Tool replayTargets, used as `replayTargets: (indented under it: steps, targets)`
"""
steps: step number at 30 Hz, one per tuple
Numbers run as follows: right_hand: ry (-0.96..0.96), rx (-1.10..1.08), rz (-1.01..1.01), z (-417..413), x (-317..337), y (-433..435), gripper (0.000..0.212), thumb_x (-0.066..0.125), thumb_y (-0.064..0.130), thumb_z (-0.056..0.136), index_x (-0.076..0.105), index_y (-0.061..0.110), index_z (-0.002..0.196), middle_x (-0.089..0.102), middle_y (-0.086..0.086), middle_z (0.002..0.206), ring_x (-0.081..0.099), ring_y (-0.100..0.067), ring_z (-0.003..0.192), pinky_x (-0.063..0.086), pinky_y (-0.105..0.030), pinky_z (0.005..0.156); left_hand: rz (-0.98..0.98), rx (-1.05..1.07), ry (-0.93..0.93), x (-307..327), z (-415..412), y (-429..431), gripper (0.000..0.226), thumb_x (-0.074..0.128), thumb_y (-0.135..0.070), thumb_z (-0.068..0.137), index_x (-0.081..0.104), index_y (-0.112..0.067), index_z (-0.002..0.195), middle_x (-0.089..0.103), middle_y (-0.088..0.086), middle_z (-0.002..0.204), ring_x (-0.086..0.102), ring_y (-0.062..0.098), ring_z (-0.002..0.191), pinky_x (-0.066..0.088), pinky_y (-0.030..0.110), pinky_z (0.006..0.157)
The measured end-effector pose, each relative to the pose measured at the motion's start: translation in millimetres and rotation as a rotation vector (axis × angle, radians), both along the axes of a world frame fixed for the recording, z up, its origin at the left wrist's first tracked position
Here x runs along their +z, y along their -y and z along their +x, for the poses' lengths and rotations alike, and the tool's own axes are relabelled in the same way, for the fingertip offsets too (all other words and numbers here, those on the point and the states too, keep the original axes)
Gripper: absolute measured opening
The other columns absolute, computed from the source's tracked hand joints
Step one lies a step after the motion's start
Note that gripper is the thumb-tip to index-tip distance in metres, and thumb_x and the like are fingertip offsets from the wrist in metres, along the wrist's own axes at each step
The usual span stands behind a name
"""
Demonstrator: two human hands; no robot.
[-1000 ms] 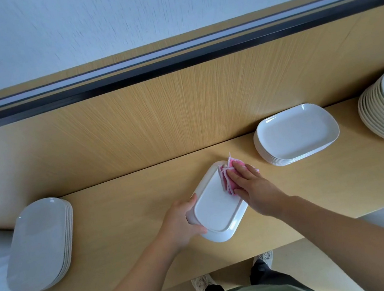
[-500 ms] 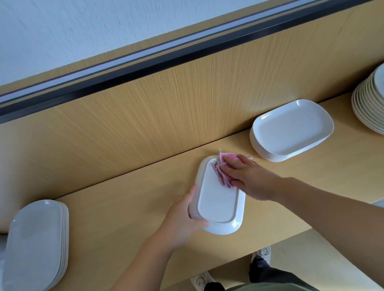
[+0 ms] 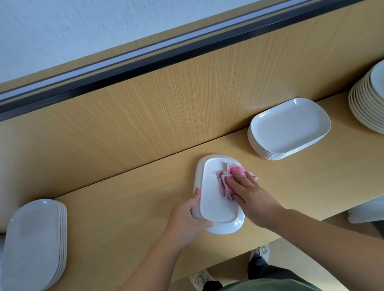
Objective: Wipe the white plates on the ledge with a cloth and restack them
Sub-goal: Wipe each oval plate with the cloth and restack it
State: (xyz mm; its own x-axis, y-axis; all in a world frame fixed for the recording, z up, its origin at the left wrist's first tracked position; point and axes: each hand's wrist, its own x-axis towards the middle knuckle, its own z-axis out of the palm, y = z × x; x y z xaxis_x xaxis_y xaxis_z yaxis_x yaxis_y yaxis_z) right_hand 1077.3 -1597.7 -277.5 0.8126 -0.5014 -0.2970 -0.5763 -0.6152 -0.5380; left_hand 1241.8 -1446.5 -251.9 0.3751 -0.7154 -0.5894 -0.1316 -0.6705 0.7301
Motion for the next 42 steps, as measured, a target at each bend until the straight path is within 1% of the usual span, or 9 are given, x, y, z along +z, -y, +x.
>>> replayTargets:
  steps: [6,10,16,22,28,34,36,39,42]
  targets:
    - [0.072,0.005,0.048,-16,-1,-16,0.047,0.033,0.029,0.106,0.025,0.024,0.152,0.0,0.011,0.157,0.0,-0.024,0.151,-0.004,-0.024,0.118,-0.013,0.075,-0.006,0,-10,6,0.099,0.085,-0.005,0.066,0.032,-0.021,0.149,0.052,-0.008,0.134,0.056,0.013,0.115,0.051,0.026,0.092]
    - [0.138,0.009,0.081,-25,4,-33,0.066,0.017,0.05,0.093,0.034,0.02,0.149,0.009,0.01,0.156,0.008,-0.018,0.15,-0.003,-0.021,0.117,-0.043,0.132,0.025,6,-13,12,0.097,0.083,-0.005,0.068,0.032,-0.019,0.148,0.056,-0.005,0.132,0.057,0.014,0.113,0.049,0.015,0.075]
    - [0.086,0.033,0.087,-29,1,-25,0.052,0.033,0.04,0.098,0.04,0.024,0.147,0.017,0.006,0.157,0.02,-0.024,0.148,0.013,-0.036,0.121,-0.033,0.104,0.051,8,-11,11,0.096,0.082,-0.005,0.069,0.032,-0.026,0.148,0.057,-0.006,0.13,0.06,0.012,0.108,0.054,0.027,0.088]
    - [0.011,0.185,0.022,-39,2,-40,0.051,0.032,0.033,0.098,0.045,0.018,0.145,0.027,-0.005,0.158,0.027,-0.039,0.143,0.036,-0.053,0.11,-0.016,0.082,0.091,8,-5,13,0.097,0.084,-0.009,0.07,0.03,-0.025,0.149,0.06,-0.002,0.126,0.06,0.015,0.107,0.057,0.029,0.082]
    - [-0.093,0.212,-0.033,-18,14,-15,0.05,0.035,0.022,0.106,0.02,0.022,0.154,0.0,0.001,0.163,-0.002,-0.029,0.15,0.018,-0.044,0.121,0.002,0.048,0.09,10,-6,15,0.097,0.084,-0.006,0.069,0.03,-0.022,0.148,0.058,-0.004,0.13,0.059,0.015,0.11,0.055,0.029,0.087]
    - [-0.166,0.197,-0.065,13,18,14,0.051,0.031,0.026,0.106,0.015,0.02,0.155,-0.002,-0.003,0.164,0.001,-0.033,0.149,0.012,-0.041,0.119,0.018,0.003,0.133,9,-7,15,0.076,0.081,-0.002,0.069,0.048,-0.001,0.138,0.047,-0.008,0.142,0.058,0.019,0.116,0.045,0.011,0.071]
    - [-0.207,0.192,-0.099,25,14,24,0.052,0.029,0.027,0.106,0.012,0.019,0.155,-0.002,-0.005,0.164,0.002,-0.036,0.149,0.014,-0.045,0.119,0.019,0.006,0.133,10,-8,16,0.081,0.081,-0.002,0.07,0.044,-0.006,0.142,0.048,-0.009,0.141,0.057,0.02,0.117,0.047,0.015,0.075]
    - [-0.264,0.202,-0.141,42,12,34,0.056,0.014,0.039,0.103,0.008,0.021,0.156,-0.002,-0.005,0.164,0.001,-0.039,0.148,0.014,-0.054,0.118,0.015,0.008,0.133,13,-10,17,0.091,0.08,-0.003,0.072,0.032,-0.016,0.148,0.059,0.008,0.126,0.058,0.022,0.114,0.044,0.012,0.074]
    - [-0.273,0.197,-0.158,53,12,40,0.056,0.027,0.03,0.105,0.006,0.022,0.156,-0.004,-0.004,0.164,-0.001,-0.041,0.147,0.013,-0.054,0.117,0.022,0.003,0.125,14,-8,18,0.095,0.08,-0.005,0.071,0.028,-0.019,0.149,0.06,0.012,0.125,0.058,0.021,0.115,0.044,0.013,0.082]
